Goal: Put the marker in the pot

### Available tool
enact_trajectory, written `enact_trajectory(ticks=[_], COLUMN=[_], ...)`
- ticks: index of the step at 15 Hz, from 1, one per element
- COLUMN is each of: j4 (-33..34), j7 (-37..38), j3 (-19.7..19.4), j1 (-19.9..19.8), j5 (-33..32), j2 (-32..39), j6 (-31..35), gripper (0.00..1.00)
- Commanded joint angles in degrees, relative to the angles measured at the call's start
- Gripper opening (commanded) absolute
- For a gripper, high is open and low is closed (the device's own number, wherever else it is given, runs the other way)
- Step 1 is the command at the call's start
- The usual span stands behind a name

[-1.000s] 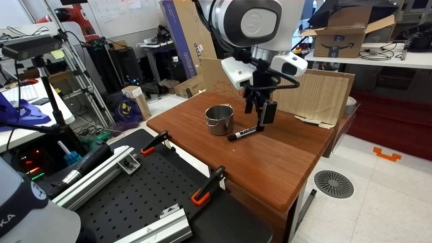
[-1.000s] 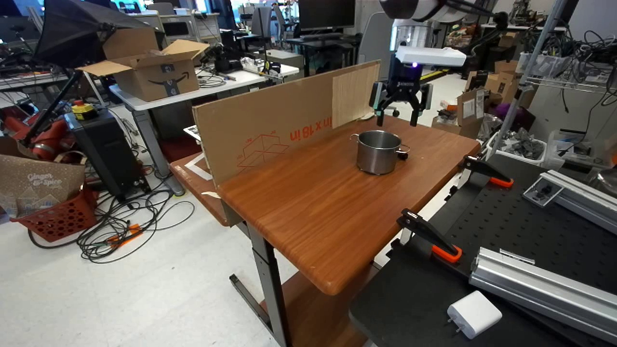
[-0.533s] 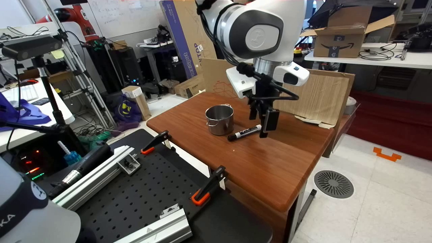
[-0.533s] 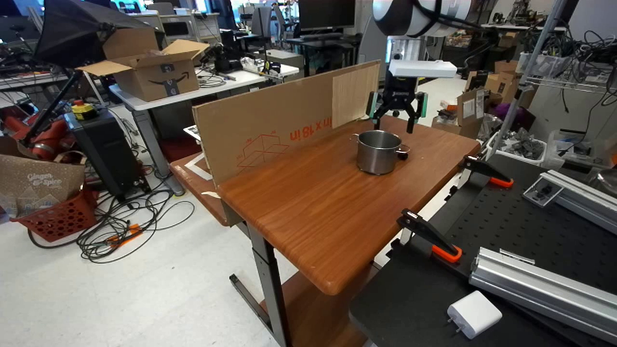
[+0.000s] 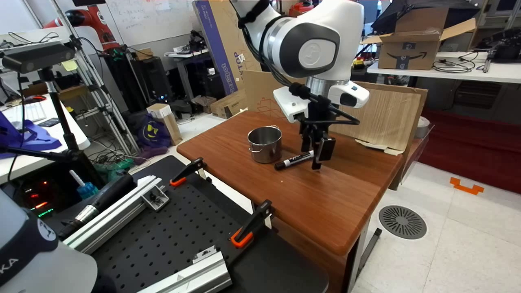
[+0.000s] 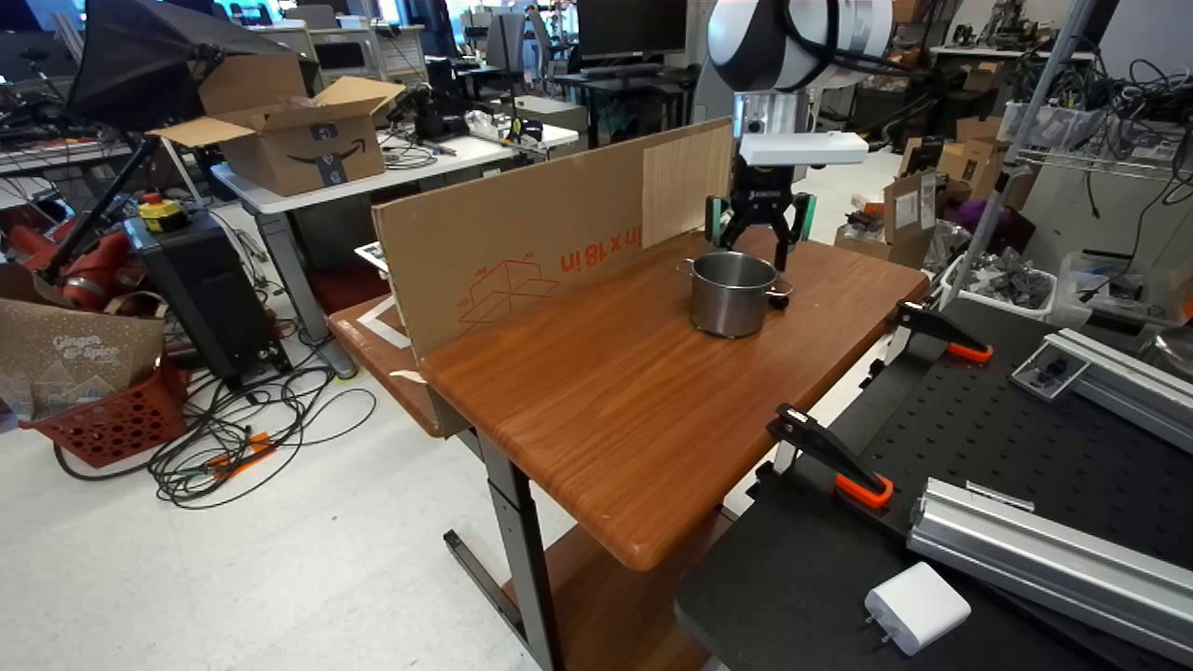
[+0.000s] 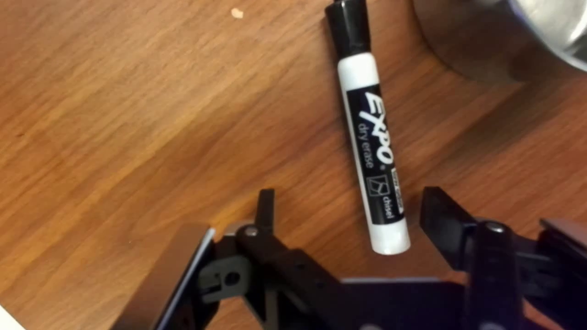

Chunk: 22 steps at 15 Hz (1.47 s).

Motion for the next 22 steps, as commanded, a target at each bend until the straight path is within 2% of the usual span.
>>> enact_trajectory(ticks=[1,8,9,14,22], j4=[1.49,0.61,-0.32,-5.61,-19.86], j7=[2.07,2.82,2.68,1.65,2.16], j3=[-0.58,-0.7,-0.73,-0.69,-0.49], j1=[0.66,0.57,0.56,-0.03,0.9], j5=[-2.68,-4.66,-4.68,-4.05,-4.19], j2=[1.33,-0.09,-1.03,-6.72,-19.38], j6=[0.68,1.9,2.72,8.44,24.23], gripper=[0.49,0.0,0.05,0.05,0.05])
